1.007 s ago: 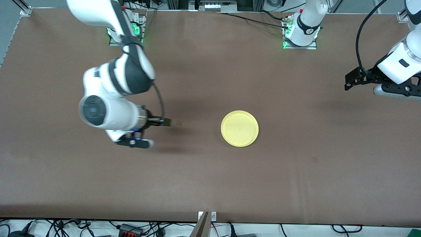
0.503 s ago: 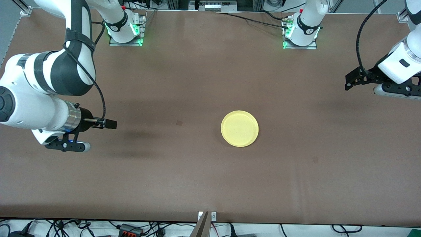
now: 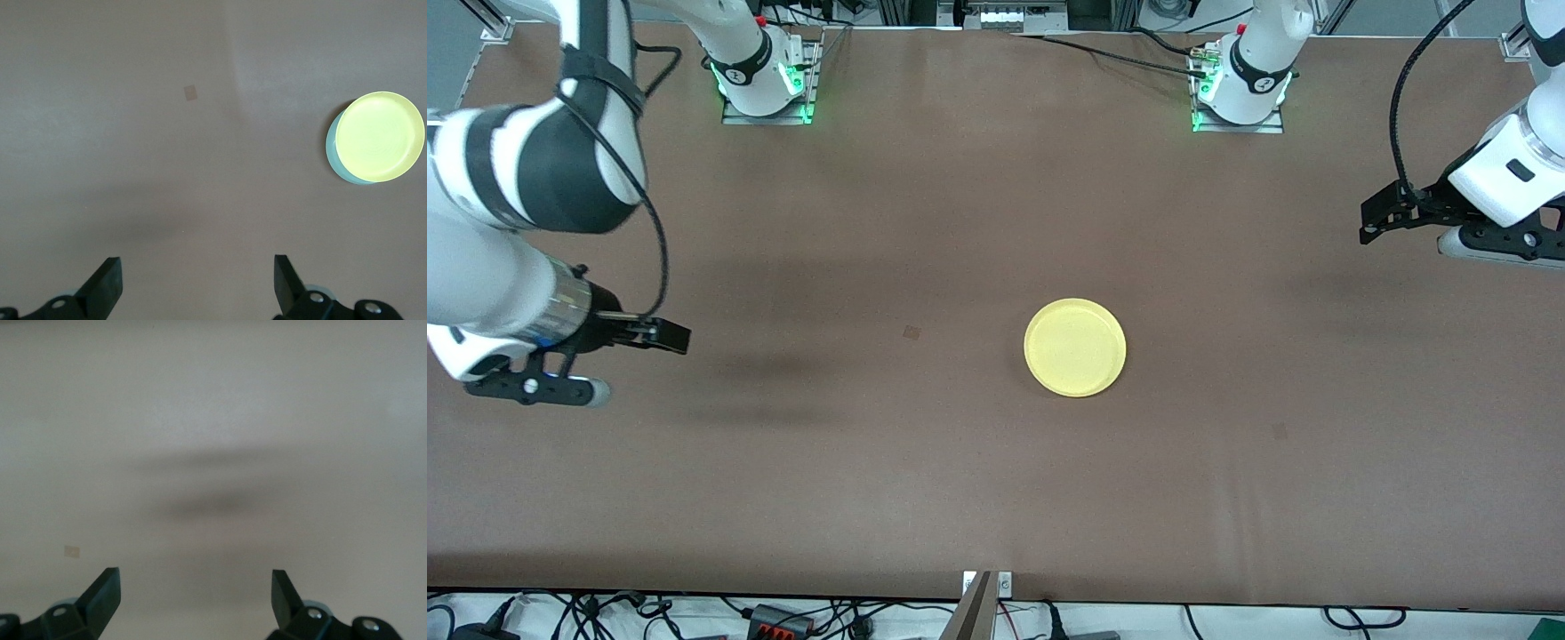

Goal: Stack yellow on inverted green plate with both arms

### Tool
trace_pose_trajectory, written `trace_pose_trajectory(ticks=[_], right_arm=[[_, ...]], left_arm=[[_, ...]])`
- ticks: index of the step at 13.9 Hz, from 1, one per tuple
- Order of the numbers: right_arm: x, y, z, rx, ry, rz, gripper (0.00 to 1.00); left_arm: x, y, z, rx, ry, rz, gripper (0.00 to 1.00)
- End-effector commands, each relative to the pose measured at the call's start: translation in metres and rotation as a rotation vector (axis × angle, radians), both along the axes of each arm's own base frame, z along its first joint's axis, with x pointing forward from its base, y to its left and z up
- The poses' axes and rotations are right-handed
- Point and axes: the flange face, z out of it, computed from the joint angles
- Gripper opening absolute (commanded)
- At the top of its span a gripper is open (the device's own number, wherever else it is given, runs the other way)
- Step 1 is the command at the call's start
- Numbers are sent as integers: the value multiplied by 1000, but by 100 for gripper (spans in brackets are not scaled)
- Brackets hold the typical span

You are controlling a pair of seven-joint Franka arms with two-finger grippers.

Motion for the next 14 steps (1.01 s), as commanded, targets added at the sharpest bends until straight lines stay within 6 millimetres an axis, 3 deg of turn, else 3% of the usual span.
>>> trace_pose_trajectory(ticks=[1, 5, 9, 14], right_arm=[[-17, -33, 30, 9, -40, -14, 100], [-45, -92, 58, 11, -88, -54, 100], [-56, -104, 74, -26, -100, 15, 100], [-73, -121, 75, -38, -81, 62, 100]], left_arm=[[-3, 2, 7, 19, -10, -21, 100], [-4, 6, 6, 15, 1, -30, 100], [-4, 5, 6, 22, -1, -36, 100], [-4, 1, 7, 22, -2, -52, 100]])
